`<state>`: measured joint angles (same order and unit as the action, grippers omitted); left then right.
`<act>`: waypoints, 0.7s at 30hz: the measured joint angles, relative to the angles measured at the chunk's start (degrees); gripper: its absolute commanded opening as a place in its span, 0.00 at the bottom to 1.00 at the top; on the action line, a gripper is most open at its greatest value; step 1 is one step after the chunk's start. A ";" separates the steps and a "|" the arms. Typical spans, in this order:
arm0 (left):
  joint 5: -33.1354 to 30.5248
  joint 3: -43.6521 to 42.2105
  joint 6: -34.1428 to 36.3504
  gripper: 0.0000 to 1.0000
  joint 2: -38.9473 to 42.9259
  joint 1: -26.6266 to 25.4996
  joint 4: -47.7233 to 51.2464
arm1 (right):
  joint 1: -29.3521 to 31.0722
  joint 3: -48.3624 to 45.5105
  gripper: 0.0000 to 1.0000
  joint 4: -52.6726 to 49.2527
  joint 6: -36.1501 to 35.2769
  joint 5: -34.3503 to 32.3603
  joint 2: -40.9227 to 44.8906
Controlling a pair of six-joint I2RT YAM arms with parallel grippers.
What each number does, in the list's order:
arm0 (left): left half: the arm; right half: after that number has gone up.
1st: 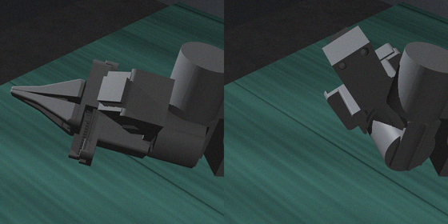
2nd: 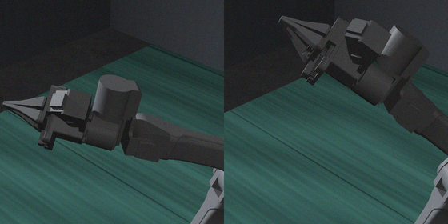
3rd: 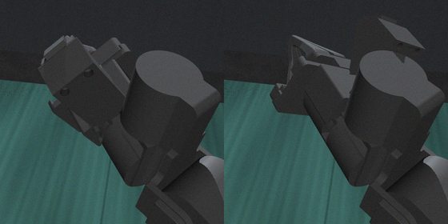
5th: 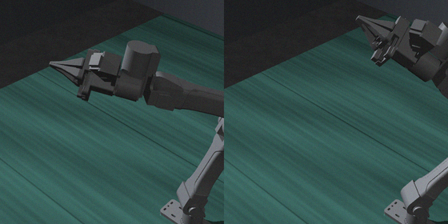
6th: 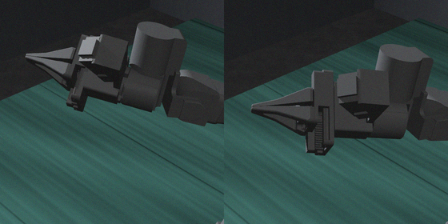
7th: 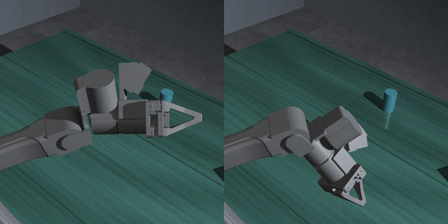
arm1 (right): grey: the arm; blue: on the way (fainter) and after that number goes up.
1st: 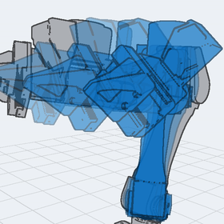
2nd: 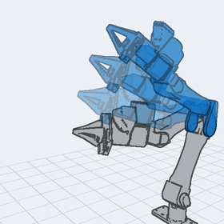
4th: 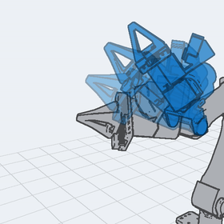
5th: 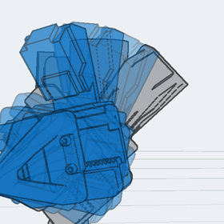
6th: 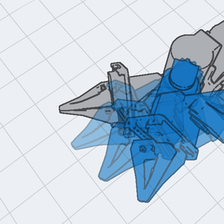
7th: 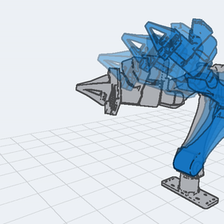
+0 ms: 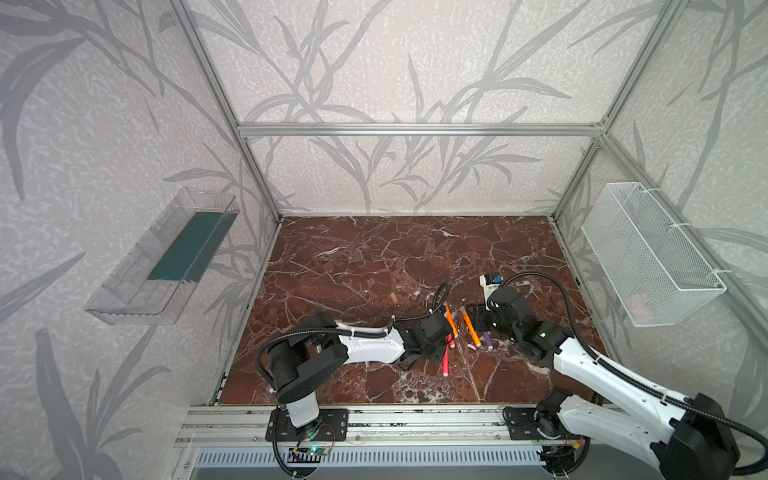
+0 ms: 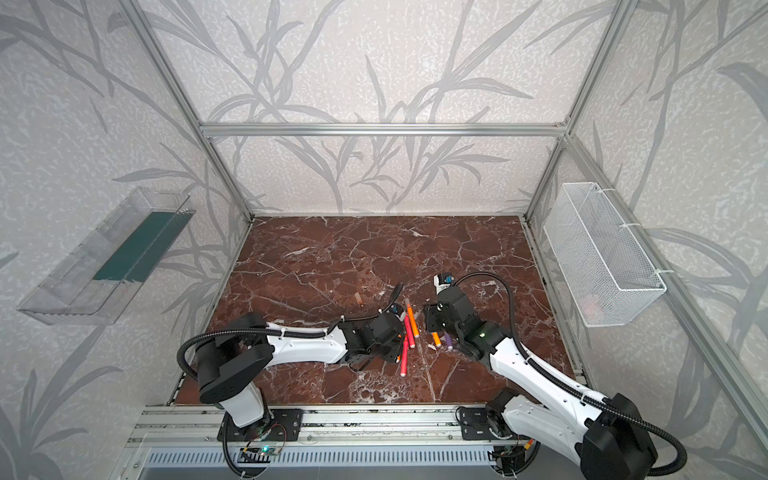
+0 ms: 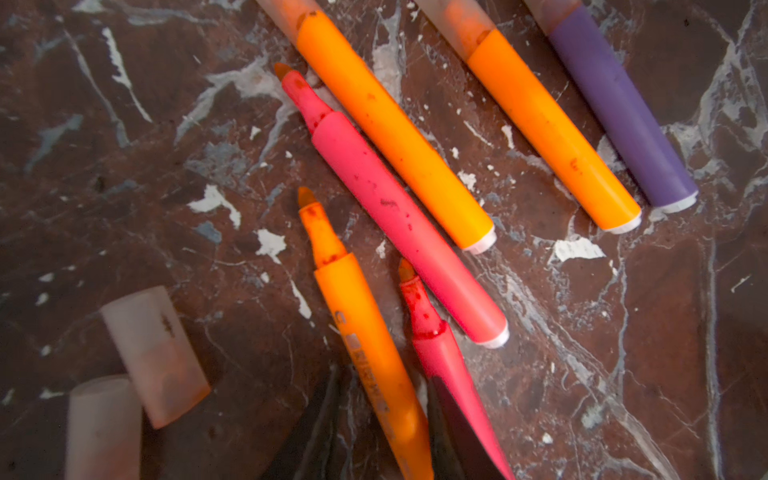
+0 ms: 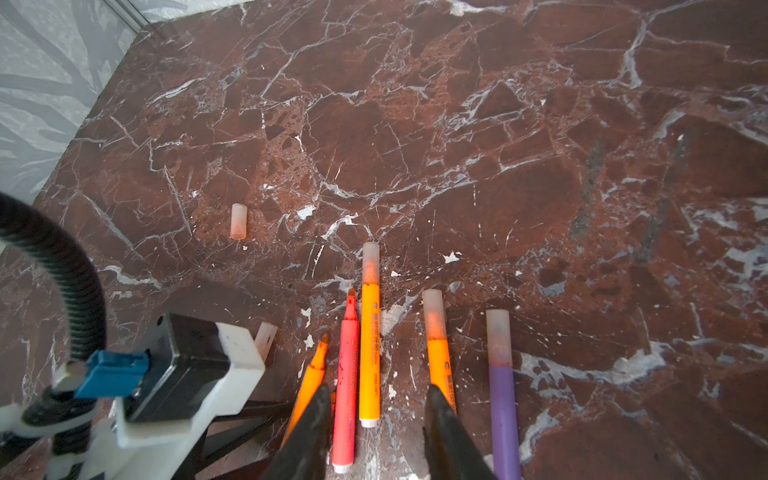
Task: Insert the pens into the pen caps
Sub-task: 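Lower the left gripper and grasp an uncapped orange marker from the pile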
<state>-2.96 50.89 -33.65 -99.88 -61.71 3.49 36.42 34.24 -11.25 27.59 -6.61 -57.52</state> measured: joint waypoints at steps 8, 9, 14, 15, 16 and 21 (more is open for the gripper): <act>-3.89 3.61 -0.07 0.39 -2.29 -1.84 3.93 | 0.00 -0.04 0.38 -0.68 0.02 -0.44 0.83; -4.68 4.37 -0.24 0.39 -2.69 -2.16 5.01 | 0.00 -0.04 0.38 -0.72 0.02 -0.46 1.01; -8.63 6.54 -1.14 0.39 -3.63 -3.69 10.16 | 0.00 -0.04 0.38 -0.87 0.04 -0.61 1.86; -9.60 6.84 -1.36 0.39 -3.67 -4.02 11.56 | 0.00 -0.09 0.38 -0.87 0.04 -0.79 2.05; -10.47 6.99 -1.60 0.39 -3.67 -4.31 12.61 | 0.00 -0.22 0.38 -0.90 0.04 -0.90 2.32; -13.57 7.28 -3.02 0.28 -3.72 -4.85 15.50 | 0.00 -1.29 0.39 -1.07 0.17 -1.70 4.26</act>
<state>-16.53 58.17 -36.67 -103.59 -66.57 18.98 36.42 32.95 -12.32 27.77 -8.32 -53.25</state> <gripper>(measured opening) 0.312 0.390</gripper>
